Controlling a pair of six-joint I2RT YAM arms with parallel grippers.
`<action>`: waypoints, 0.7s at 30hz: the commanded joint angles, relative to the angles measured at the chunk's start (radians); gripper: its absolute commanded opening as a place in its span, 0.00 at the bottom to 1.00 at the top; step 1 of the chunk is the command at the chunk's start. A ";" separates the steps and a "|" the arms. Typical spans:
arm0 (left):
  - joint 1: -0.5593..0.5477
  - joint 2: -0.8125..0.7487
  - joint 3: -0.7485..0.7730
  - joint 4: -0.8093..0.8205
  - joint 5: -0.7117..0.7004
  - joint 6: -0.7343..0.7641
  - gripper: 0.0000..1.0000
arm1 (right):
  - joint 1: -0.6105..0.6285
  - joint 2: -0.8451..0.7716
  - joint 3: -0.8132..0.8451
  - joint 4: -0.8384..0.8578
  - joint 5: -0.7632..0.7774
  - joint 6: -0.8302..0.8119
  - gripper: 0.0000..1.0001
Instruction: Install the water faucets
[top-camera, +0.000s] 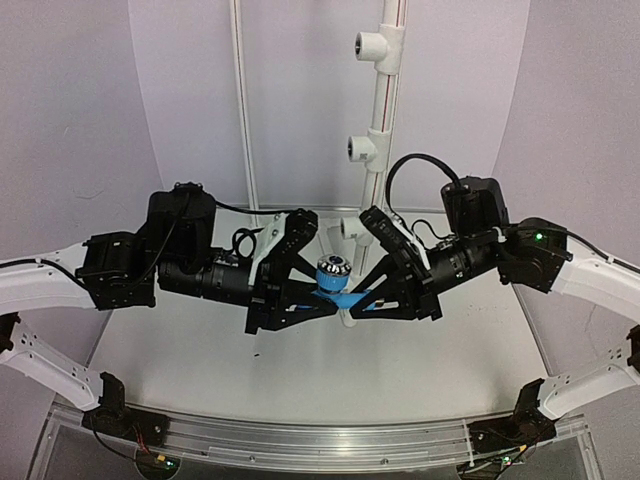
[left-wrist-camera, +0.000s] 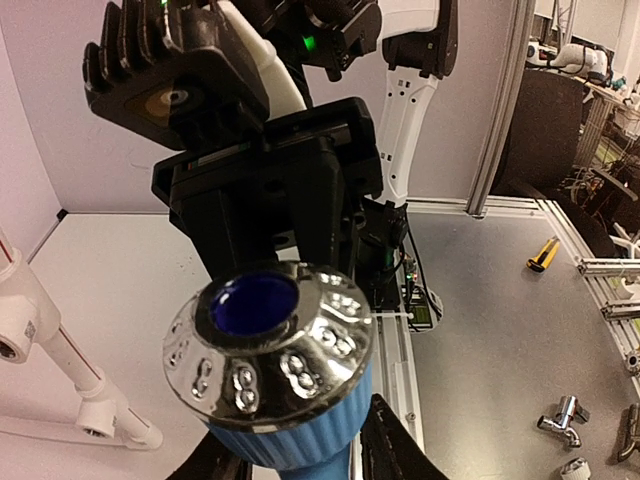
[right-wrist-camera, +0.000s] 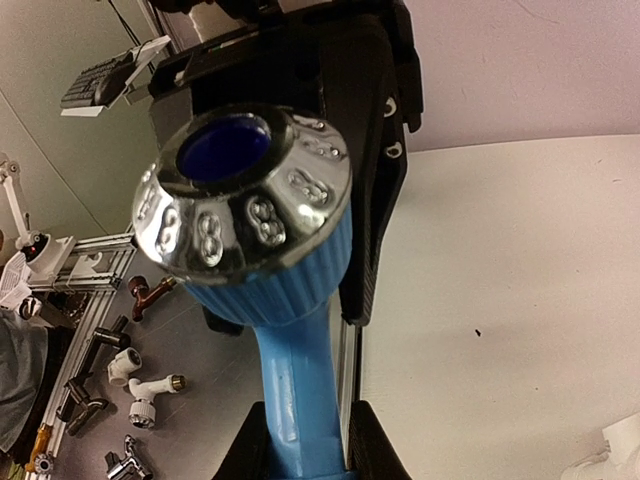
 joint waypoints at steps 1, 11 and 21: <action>-0.003 -0.027 -0.033 0.137 -0.005 -0.025 0.33 | -0.003 0.011 0.051 0.089 -0.026 0.051 0.00; -0.003 -0.045 -0.122 0.296 -0.015 -0.074 0.26 | -0.003 0.028 0.064 0.130 -0.049 0.090 0.00; -0.004 -0.026 -0.110 0.304 0.007 -0.067 0.32 | -0.003 0.037 0.067 0.145 -0.061 0.099 0.00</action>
